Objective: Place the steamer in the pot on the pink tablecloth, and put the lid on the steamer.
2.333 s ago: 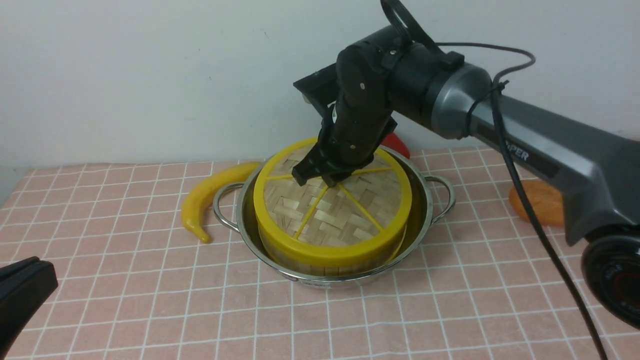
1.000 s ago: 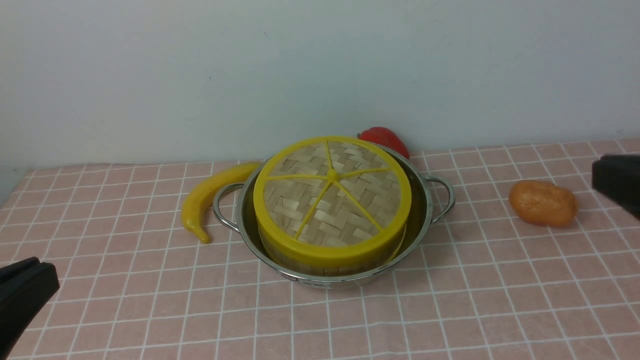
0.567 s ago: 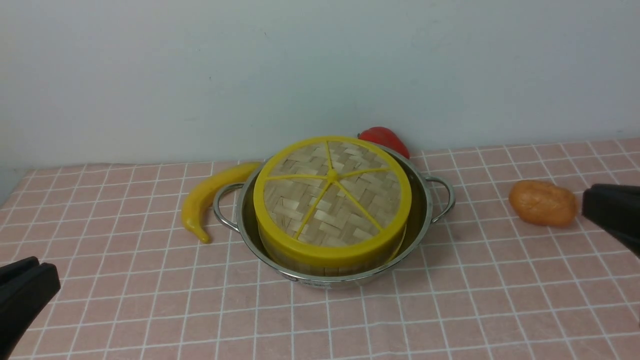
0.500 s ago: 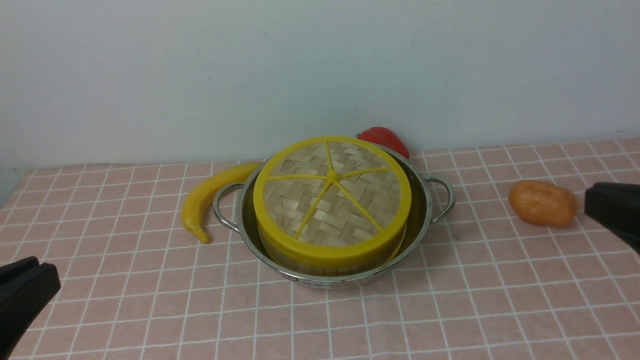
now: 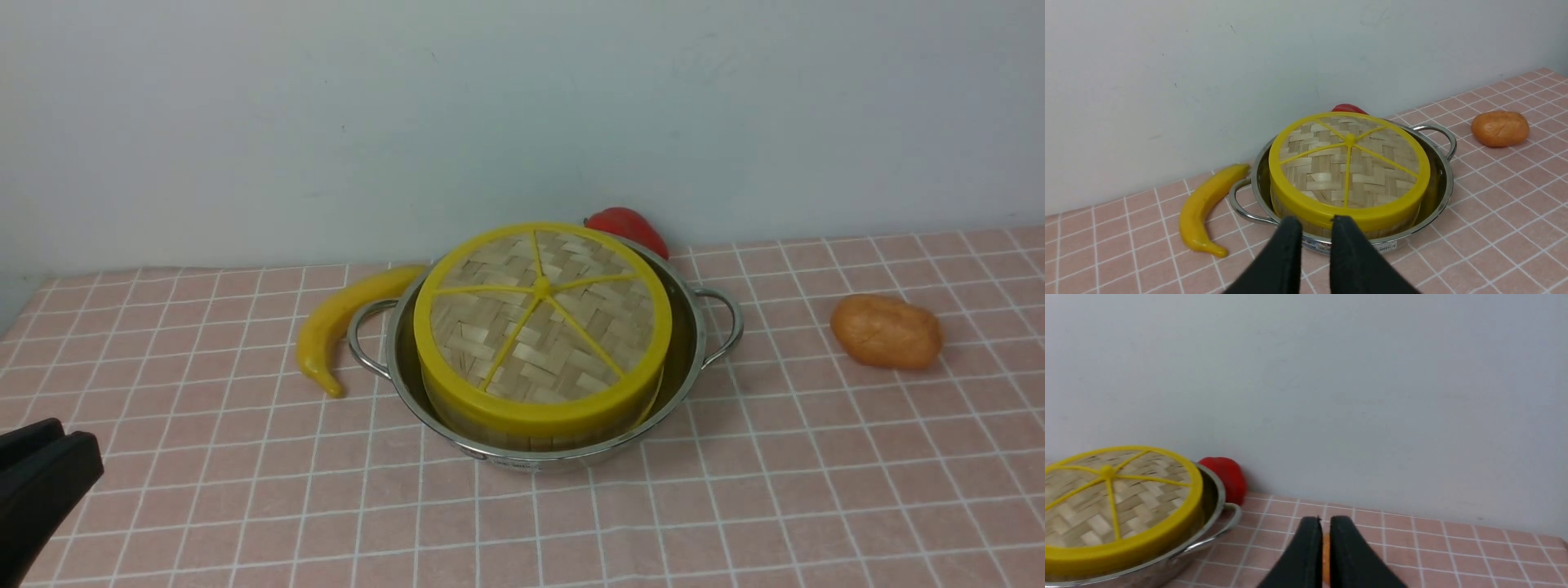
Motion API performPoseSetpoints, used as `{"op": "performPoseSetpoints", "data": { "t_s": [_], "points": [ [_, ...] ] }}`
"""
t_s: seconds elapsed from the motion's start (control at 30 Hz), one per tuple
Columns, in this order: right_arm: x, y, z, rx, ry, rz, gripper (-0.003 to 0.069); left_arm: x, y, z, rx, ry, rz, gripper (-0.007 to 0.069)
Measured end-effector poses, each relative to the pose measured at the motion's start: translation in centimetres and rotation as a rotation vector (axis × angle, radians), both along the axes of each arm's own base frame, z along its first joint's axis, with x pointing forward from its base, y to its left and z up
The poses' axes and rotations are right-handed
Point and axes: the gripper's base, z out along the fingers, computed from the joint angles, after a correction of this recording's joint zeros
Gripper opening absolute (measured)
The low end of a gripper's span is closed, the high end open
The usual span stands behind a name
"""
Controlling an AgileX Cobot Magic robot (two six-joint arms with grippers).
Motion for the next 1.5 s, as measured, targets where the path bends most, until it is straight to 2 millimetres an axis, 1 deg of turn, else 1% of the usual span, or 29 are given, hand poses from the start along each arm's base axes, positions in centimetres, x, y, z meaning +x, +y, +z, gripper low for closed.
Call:
{"op": "performPoseSetpoints", "data": {
  "t_s": [0.03, 0.17, 0.33, 0.57, 0.8, 0.9, 1.0, 1.07, 1.23, 1.5],
  "points": [
    [-0.4, -0.2, -0.7, 0.008, -0.011, -0.032, 0.0061, 0.0, 0.0, 0.0, 0.0, 0.0, 0.0, 0.0108],
    [-1.1, -0.8, -2.4, 0.041, -0.038, -0.12, 0.0069, 0.0, 0.0, 0.0, 0.0, 0.0, 0.0, 0.0117],
    [-1.1, -1.1, -3.9, 0.094, -0.023, -0.193, 0.0086, 0.0, 0.0, 0.0, -0.001, -0.001, 0.0, 0.0125],
    [-1.0, -1.0, -4.1, 0.137, -0.027, -0.188, 0.0104, 0.0, 0.0, 0.0, -0.001, -0.001, 0.0, 0.0139],
    [-1.0, -1.0, -4.3, 0.121, -0.019, -0.184, 0.0119, 0.0, 0.0, 0.0, -0.001, -0.001, 0.0, 0.0149],
    [-0.7, -0.9, -5.5, 0.087, 0.012, -0.169, 0.0126, 0.0, 0.0, 0.0, -0.001, -0.001, 0.0, 0.0159],
    [-0.4, -0.6, -7.6, 0.071, 0.06, -0.145, 0.0136, 0.0, 0.0, 0.0, -0.001, -0.001, 0.0, 0.0161],
    [-0.3, -0.6, -8.0, 0.063, 0.063, -0.137, 0.014, 0.0, 0.0, 0.0, -0.001, -0.001, 0.0, 0.0169],
    [-0.3, -0.5, -7.9, 0.09, 0.051, -0.128, 0.0151, 0.0, 0.0, 0.0, -0.002, -0.001, 0.0, 0.0191],
    [-0.3, -0.5, -8.0, 0.094, 0.057, -0.127, 0.0166, 0.0, 0.0, 0.0, -0.002, -0.001, 0.0, 0.0202]
  ]
}}
